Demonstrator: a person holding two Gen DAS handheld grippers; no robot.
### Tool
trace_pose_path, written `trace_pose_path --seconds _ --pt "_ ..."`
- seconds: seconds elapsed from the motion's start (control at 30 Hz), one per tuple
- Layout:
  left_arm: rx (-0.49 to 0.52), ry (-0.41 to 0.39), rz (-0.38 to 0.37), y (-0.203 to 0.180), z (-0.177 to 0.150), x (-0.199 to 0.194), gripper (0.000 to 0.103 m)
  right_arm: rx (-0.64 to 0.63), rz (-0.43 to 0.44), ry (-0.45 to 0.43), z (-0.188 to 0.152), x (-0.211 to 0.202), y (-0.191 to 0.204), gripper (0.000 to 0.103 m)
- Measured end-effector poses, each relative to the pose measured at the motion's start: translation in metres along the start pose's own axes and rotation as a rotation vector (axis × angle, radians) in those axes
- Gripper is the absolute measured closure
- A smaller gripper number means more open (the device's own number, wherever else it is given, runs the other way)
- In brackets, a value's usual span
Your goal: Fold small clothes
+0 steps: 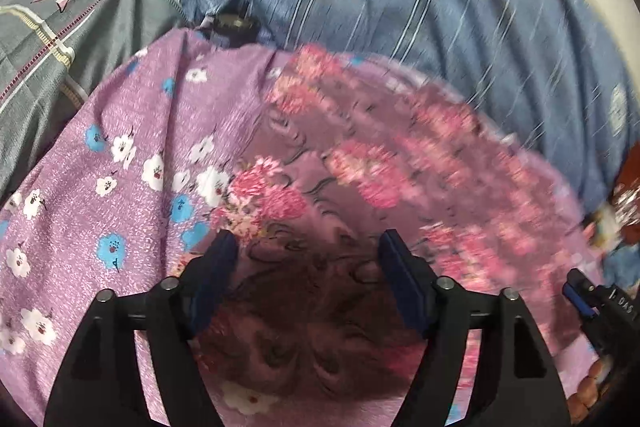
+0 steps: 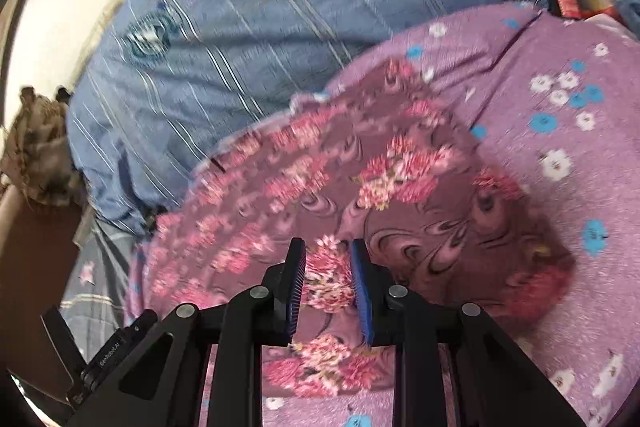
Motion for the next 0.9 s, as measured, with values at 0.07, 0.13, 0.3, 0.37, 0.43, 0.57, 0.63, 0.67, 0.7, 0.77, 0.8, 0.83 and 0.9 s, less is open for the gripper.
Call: trace_pose_path --seconds 0.07,0.13,0.3,0.37,0.43,0.57,0.63,0.67,0.7,0.77,0.8,0.83,0.9 --pt "0.034 0.012 0.037 0.0 -0.003 0.007 0.02 0.047 -0.018 0.072 -0.006 0.02 -0.01 0.084" --pt "0.056 0.01 0.051 -0.001 -0.005 0.005 0.02 0.053 0.001 0.063 -0.004 0.014 -0.013 0.085" --pt "0.041 -0.063 0.052 -0.006 0.001 -0.017 0.02 0.02 0.064 -0.032 0.002 -0.009 -0.003 0.078" --pt "0.092 -0.113 0.055 -0.016 0.004 -0.027 0.015 -0.012 0.093 -0.062 0.004 -0.015 0.005 0.078" --pt "0.121 -0.088 0.061 -0.026 0.003 -0.02 0.013 -0.046 0.122 -0.074 0.006 -0.016 0.018 0.078" --pt "0.225 0.015 0.193 -0.038 -0.008 0.009 0.009 -0.101 0.126 -0.026 0.005 0.004 0.043 0.078" --pt "0.232 0.007 0.226 -0.036 -0.008 0.011 0.0 -0.127 0.097 0.048 -0.003 0.021 0.048 0.078" --pt "0.209 0.008 0.218 -0.031 -0.008 0.012 0.0 -0.143 0.056 0.108 -0.008 0.036 0.048 0.077" --pt "0.187 0.016 0.189 -0.028 -0.009 0.015 0.0 -0.157 0.031 0.131 -0.013 0.045 0.047 0.077" --pt "0.143 0.015 0.144 -0.021 -0.011 0.018 0.0 -0.176 0.025 0.105 -0.012 0.043 0.05 0.077" --pt "0.147 0.007 0.145 -0.022 -0.012 0.018 0.0 -0.177 0.022 0.109 -0.012 0.043 0.05 0.077" --pt "0.168 0.0 0.162 -0.024 -0.013 0.018 0.0 -0.172 0.024 0.108 -0.012 0.042 0.05 0.077" --pt "0.182 -0.014 0.178 -0.027 -0.014 0.018 0.0 -0.168 0.029 0.107 -0.013 0.041 0.048 0.077"
Point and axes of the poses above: each gripper's, at about its wrist camera, not at the fingertips, and x roughly the way its jaws point, y to its left, z to its top, the point moved 5 cm from there along x, roughly the way its jaws point, and after that the axes turned 2 degrees about -z, right-handed, at the moved point
